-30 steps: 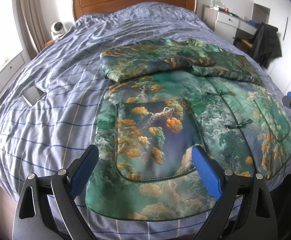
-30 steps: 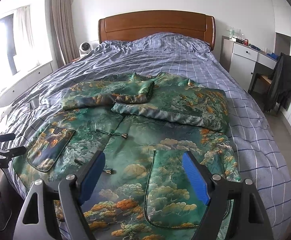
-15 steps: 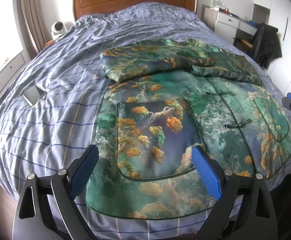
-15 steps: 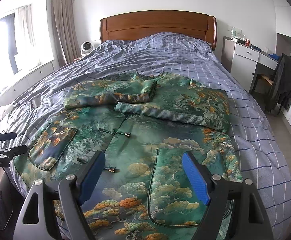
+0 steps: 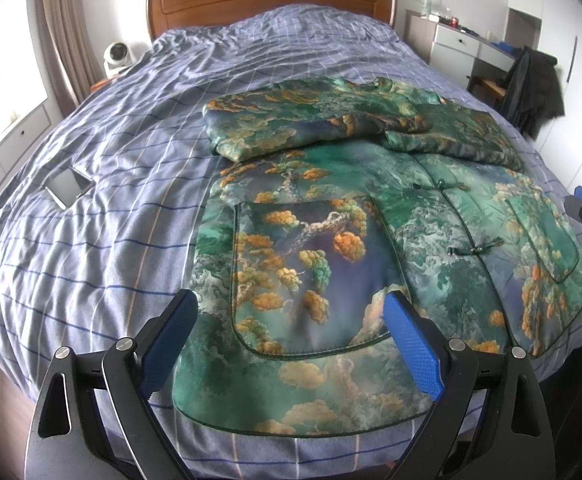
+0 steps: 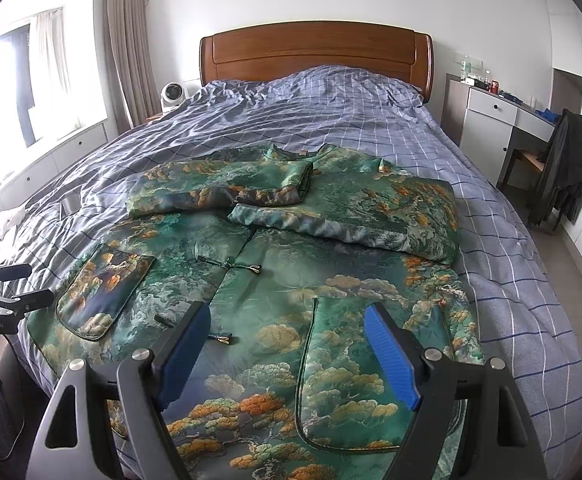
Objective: Fold large clothes
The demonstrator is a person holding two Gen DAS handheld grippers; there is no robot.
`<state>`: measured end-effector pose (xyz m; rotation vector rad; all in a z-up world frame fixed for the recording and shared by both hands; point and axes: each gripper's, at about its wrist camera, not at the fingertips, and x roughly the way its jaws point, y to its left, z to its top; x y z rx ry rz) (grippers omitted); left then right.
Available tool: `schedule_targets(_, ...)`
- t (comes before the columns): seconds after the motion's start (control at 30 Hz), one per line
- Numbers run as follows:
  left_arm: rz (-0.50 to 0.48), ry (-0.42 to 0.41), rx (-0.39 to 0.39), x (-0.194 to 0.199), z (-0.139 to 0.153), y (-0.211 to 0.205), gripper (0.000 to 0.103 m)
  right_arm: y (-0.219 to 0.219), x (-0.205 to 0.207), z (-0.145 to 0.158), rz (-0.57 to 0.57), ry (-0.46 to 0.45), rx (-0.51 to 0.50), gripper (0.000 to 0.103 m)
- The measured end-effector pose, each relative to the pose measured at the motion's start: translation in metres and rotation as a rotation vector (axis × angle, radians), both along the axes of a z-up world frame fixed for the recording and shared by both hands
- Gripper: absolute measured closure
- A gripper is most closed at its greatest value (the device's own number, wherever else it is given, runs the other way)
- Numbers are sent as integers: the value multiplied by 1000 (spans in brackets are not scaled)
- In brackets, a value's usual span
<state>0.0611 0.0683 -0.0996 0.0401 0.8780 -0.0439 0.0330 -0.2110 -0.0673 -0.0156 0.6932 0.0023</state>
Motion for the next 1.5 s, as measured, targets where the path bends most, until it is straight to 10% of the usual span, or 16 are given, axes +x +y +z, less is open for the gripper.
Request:
schedule_targets(0.33,-1,15,-11,-2,-2,2,8,-1,-1,-1,0,2,0,22)
schedule_targets(0.7,203,125,-333,1,-25,117,5,-81,-30,15,-74,53,-178,22)
schedule_targets(0.93,60,272,-410,8,-70,80,5,-183,-51,-39,-155,318,89,22)
schedule_targets(1.07,14,289,-279,7,-79,48,6,-192,-54,-63,-131,361,187,22)
schedule_targets(1.13,8,304,-226,5,-77,39,19,-189,-50,-74,-95,385,236,22)
schedule_targets(1.23,5,317,-172,2,-71,35,65,-178,-42,-84,-39,442,321,26)
schedule_targets(1.27,15,321,-166,2,-68,37,80,-172,-40,-81,-31,449,304,52)
schedule_targets(1.33,33,321,-230,1,-60,43,89,-165,-39,-75,-27,446,255,83)
schedule_targets(1.5,54,270,-256,-10,-37,41,93,-158,-39,-48,-15,403,280,88)
